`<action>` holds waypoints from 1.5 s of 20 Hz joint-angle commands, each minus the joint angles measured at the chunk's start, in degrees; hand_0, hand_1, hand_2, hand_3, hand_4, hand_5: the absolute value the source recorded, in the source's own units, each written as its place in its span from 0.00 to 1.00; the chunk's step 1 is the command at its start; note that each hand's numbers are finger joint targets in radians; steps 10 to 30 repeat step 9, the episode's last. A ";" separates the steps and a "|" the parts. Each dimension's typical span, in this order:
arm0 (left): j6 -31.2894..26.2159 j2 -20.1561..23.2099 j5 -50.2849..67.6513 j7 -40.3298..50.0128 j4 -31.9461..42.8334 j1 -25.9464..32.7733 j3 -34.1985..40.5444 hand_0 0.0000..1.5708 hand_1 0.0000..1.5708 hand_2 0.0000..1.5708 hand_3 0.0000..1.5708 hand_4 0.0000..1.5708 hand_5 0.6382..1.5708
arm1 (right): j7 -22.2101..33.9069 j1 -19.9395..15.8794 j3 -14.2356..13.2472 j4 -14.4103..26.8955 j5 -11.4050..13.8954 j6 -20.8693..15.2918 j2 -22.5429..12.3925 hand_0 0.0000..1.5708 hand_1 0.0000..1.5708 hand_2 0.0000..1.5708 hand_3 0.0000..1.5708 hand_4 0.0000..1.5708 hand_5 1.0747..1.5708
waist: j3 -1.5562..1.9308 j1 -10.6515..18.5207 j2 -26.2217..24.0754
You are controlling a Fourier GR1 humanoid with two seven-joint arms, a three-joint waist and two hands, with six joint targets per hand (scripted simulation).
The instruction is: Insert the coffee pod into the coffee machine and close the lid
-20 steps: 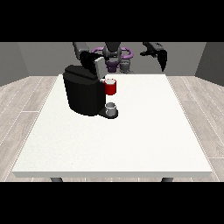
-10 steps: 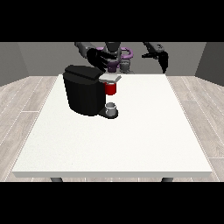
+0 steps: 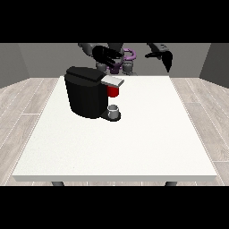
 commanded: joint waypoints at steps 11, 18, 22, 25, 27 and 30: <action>1.85 -2.35 -0.81 -3.87 2.56 7.45 -0.42 0.00 0.00 0.00 0.00 0.12 1.00 | -5.61 22.58 8.87 -10.15 -10.85 -1.03 3.92 0.00 0.00 0.00 0.00 0.10 1.00 | 0.01 -7.19 -11.02; 1.85 -2.35 -0.81 -3.87 2.56 7.45 -0.42 0.00 0.00 0.00 0.00 0.12 1.00 | -5.61 22.58 8.87 -10.15 -10.85 -1.03 3.92 0.00 0.00 0.00 0.00 0.10 1.00 | 0.01 -7.19 -11.02; 1.85 -2.35 -0.81 -3.87 2.56 7.45 -0.42 0.00 0.00 0.00 0.00 0.12 1.00 | -5.61 22.58 8.87 -10.15 -10.85 -1.03 3.92 0.00 0.00 0.00 0.00 0.10 1.00 | 0.01 -7.19 -11.02; 1.85 -2.35 -0.81 -3.87 2.56 7.45 -0.42 0.00 0.00 0.00 0.00 0.12 1.00 | -5.61 22.58 8.87 -10.15 -10.85 -1.03 3.92 0.00 0.00 0.00 0.00 0.10 1.00 | 0.01 -7.19 -11.02; 1.85 -2.35 -0.81 -3.87 2.56 7.45 -0.42 0.00 0.00 0.00 0.00 0.12 1.00 | -5.61 22.58 8.87 -10.15 -10.85 -1.03 3.92 0.00 0.00 0.00 0.00 0.10 1.00 | 0.01 -7.19 -11.02; 1.85 -2.35 -0.81 -3.87 2.56 7.45 -0.42 0.00 0.00 0.00 0.00 0.12 1.00 | -5.61 22.58 8.87 -10.15 -10.85 -1.03 3.92 0.00 0.00 0.00 0.00 0.10 1.00 | 0.01 -7.19 -11.02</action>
